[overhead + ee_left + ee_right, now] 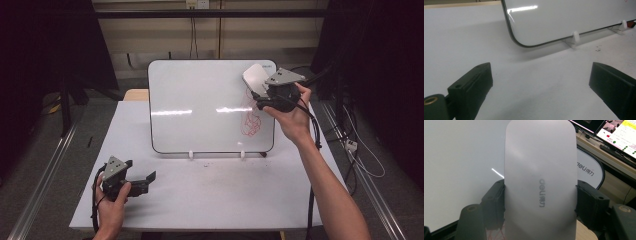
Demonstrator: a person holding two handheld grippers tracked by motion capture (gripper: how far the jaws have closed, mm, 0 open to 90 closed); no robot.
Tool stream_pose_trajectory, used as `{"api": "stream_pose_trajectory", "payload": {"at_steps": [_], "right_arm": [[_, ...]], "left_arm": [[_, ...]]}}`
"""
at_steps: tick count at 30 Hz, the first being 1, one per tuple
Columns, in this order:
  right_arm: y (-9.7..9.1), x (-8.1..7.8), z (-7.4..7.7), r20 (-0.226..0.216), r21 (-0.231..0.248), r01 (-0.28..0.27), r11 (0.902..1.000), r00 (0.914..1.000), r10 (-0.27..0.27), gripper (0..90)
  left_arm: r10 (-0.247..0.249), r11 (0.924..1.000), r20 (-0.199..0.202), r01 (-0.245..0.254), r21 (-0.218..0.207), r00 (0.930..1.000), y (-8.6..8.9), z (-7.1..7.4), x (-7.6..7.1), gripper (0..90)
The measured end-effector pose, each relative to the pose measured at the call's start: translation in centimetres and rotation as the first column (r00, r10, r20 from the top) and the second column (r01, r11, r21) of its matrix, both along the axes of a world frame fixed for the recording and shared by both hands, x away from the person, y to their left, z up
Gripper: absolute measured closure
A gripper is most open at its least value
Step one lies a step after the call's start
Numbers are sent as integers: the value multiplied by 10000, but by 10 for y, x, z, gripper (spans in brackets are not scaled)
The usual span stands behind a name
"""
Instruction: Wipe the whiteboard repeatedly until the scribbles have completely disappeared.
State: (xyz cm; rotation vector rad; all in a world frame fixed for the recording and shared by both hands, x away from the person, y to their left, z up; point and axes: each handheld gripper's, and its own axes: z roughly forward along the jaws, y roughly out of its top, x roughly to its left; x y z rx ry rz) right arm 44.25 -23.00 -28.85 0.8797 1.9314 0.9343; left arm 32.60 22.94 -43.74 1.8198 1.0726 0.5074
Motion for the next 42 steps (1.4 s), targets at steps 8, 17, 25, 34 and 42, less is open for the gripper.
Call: {"api": "stream_pose_trajectory", "payload": {"at_steps": [8, 17, 25, 34, 42], "right_arm": [[4, 3, -8, -140, -316, -67, 9995, 9999, 62, 316], [11, 8, -13, -58, -695, -33, 9976, 10000, 29, 316], [14, 10, -21, 99, -1205, 262, 9924, 9996, -252, 316], [12, 17, -27, 119, -1411, 469, 9889, 9989, -456, 316], [14, 24, -34, 101, -1856, 718, 9800, 9974, -711, 316]], "left_arm": [[47, 10000, -89, -47, -24, 9999, 1, -1, 0, 50], [68, 10000, -133, -68, -6, 9999, 3, -2, 2, 50], [40, 10000, -41, -39, 58, 10000, -1, 1, 1, 50], [-38, 9998, -1, 38, 186, 10000, -6, 1, 0, 50], [43, 9999, -5, -43, 112, 10000, -2, 2, -2, 50]]}}
